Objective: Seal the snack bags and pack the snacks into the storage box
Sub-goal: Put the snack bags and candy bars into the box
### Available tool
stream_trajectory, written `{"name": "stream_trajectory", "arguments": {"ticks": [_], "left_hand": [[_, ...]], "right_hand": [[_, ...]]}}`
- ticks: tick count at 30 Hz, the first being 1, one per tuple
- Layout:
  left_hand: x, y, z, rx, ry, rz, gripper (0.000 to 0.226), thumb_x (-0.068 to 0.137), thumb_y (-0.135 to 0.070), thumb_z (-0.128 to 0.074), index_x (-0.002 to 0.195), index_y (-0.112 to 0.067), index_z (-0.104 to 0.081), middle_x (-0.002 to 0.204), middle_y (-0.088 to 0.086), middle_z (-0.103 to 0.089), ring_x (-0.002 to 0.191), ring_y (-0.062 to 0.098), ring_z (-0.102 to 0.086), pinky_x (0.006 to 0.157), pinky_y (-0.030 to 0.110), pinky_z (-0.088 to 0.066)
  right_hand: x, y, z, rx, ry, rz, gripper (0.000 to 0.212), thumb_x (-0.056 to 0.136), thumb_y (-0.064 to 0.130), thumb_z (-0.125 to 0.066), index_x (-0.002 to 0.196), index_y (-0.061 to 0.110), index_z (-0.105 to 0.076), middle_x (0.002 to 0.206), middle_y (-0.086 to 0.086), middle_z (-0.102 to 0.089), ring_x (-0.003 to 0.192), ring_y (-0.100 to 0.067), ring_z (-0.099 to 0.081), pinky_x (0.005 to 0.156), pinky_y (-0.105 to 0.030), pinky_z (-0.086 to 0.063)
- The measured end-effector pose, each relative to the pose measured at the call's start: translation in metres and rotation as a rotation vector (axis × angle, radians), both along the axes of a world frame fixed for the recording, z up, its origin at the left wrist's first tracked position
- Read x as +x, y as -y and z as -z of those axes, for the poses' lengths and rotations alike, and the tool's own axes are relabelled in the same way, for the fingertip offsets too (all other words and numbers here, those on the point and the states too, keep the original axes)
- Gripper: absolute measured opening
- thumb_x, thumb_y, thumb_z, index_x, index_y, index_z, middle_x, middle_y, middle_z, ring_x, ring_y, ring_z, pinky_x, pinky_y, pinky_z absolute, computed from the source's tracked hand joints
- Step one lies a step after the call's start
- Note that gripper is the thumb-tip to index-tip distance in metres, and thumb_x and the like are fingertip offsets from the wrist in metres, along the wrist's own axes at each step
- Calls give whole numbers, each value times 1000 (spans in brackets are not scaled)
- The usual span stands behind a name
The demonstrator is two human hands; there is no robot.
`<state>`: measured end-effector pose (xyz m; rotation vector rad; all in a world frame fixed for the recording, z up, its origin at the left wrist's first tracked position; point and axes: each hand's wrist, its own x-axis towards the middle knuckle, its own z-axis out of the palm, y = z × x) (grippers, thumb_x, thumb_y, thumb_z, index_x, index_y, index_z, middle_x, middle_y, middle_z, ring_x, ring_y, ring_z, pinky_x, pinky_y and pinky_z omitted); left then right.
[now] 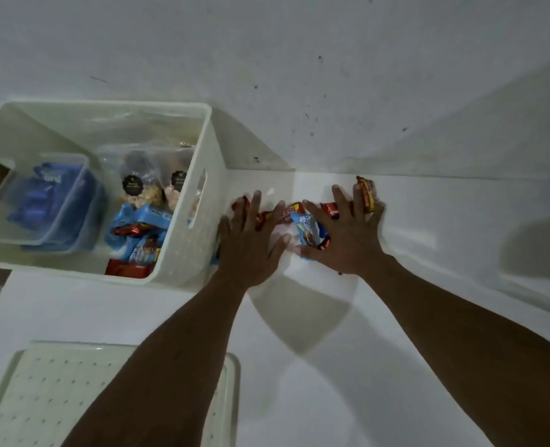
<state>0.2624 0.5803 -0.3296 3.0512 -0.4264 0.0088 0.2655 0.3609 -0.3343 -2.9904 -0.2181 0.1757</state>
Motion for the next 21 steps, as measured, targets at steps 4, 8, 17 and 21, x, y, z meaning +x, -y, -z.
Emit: {"name": "stream_trajectory", "arguments": {"ticks": [4,8,17,21], "left_hand": [[-8,15,0,39,36,25,55,96,-59,-36,147,-41,-39,155,2,-42,141,33,-38,102,56,-36],[-44,29,-5,-133,35,-40,38,90,-39,-50,126,-31,-61,131,4,-61,110,33,-57,80,46,-52],[-75,24,-55,-245,93,160,32,86,-28,-51,109,-21,-73,93,-2,-70,83,28,-63,46,32,-51],[-50,28,-135,-400,241,123,29,87,-30,-54,107,-20,-73,93,0,-70,87,27,-61,51,32,-49]], "right_hand": [[-17,27,-3,42,244,-1,52,86,60,-46,125,29,-59,132,-3,-57,125,-31,-51,94,-49,-40],[-54,37,-11,76,324,44,30,84,37,-54,104,17,-64,101,-4,-64,104,-32,-59,70,-39,-44],[-110,24,-40,278,407,157,35,74,25,-60,104,9,-69,92,-11,-64,85,-33,-58,58,-40,-52],[-76,-7,-118,375,555,311,35,74,21,-60,105,8,-68,92,-12,-63,82,-32,-56,63,-37,-50]]}}
